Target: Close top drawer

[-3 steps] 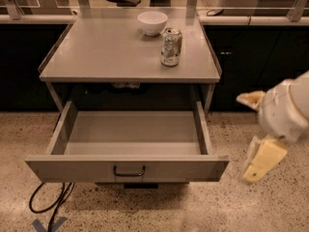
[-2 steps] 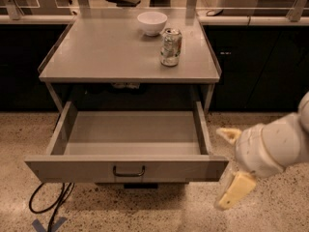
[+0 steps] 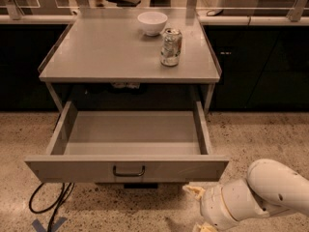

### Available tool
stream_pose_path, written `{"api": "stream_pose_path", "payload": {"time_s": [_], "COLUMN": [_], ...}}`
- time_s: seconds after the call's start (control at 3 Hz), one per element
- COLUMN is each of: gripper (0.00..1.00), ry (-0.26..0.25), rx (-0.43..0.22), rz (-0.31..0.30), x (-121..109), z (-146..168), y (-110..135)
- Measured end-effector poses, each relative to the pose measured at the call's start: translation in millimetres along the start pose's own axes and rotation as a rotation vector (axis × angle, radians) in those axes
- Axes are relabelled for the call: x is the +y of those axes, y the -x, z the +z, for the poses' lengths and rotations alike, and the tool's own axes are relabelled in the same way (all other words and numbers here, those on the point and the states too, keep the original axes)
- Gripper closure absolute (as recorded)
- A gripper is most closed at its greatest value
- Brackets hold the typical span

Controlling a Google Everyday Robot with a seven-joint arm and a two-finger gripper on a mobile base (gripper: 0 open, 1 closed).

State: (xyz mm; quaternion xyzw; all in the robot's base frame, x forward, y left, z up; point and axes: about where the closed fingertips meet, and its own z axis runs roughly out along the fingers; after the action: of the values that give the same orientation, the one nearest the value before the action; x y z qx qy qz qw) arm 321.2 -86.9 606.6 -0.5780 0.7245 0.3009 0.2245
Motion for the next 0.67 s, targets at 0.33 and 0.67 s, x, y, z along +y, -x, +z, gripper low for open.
{"api": "stream_pose_path", "payload": {"time_s": [0.33, 0.67], "gripper": [0.0, 0.0], "ry": [-0.008, -0.085], "rx": [0.007, 0.044], "rz": [0.001, 0.03], "x": [-0.7, -24.9], "z": [0.4, 5.0], "y": [-0.1, -6.3]}}
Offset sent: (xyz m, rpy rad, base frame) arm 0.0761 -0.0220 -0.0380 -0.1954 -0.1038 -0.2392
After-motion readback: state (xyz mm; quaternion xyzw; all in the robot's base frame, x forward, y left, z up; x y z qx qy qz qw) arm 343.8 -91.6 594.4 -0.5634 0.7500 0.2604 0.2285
